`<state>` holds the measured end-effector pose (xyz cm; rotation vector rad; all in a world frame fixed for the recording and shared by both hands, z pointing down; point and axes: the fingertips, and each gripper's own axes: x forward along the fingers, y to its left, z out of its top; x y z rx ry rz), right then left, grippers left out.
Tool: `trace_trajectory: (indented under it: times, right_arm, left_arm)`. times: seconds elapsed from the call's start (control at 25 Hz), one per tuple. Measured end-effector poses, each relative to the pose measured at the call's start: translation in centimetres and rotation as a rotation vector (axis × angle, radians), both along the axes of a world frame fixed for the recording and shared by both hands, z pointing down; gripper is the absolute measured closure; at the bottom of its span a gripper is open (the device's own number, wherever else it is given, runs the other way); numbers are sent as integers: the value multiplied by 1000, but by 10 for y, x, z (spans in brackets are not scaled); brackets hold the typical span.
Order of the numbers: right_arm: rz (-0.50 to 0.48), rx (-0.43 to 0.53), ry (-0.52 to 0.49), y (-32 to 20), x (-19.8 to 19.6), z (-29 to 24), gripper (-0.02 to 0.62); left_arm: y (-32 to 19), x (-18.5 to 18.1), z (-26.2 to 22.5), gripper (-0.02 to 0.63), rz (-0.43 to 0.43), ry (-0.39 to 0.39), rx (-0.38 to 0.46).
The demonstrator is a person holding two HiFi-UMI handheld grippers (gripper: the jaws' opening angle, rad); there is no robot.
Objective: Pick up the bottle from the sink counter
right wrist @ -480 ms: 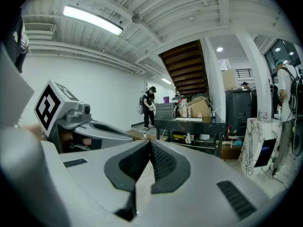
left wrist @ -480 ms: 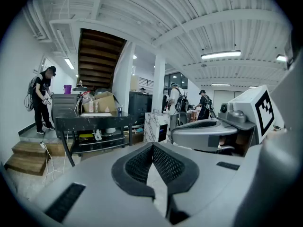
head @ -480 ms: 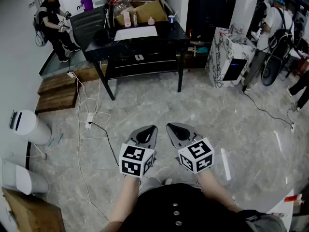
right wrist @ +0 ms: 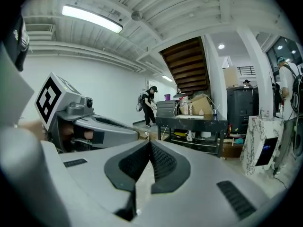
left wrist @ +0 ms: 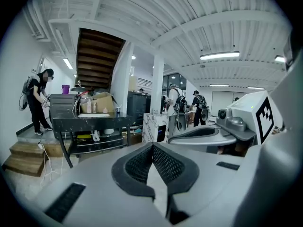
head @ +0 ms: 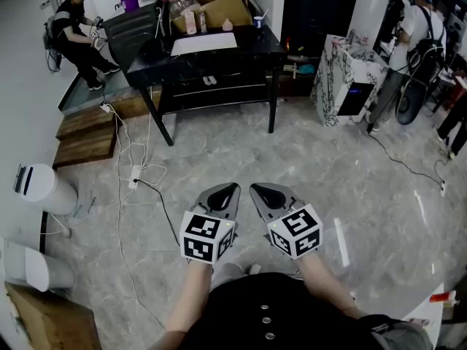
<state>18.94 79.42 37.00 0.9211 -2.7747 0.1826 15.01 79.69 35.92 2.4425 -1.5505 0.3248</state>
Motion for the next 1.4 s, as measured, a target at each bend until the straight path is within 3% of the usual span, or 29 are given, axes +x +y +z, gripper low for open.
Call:
trace_trajectory:
  times: [0.24, 0.44, 0.6, 0.84, 1.12, 1.4]
  right_arm:
    - [2, 28, -35, 1, 6, -8, 592]
    - [-6, 5, -45, -3, 17, -6, 592]
    - [-17, -21, -48, 0, 29, 6, 592]
    - [-6, -49, -51, -13, 44, 20, 592]
    - [0, -87, -49, -50, 34, 34, 592]
    - [-11, -60, -23, -133, -5, 29, 592]
  left_arm:
    - [-5, -5, -9, 588, -33, 36, 65]
    - [-6, 7, -8, 584, -49, 64, 67]
    - [-3, 26, 6, 469, -35, 71, 41]
    - [-15, 35, 12, 387, -19, 72, 29]
    - [-55, 25, 17, 379, 0, 87, 21]
    - [-138, -4, 10, 380, 20, 87, 45]
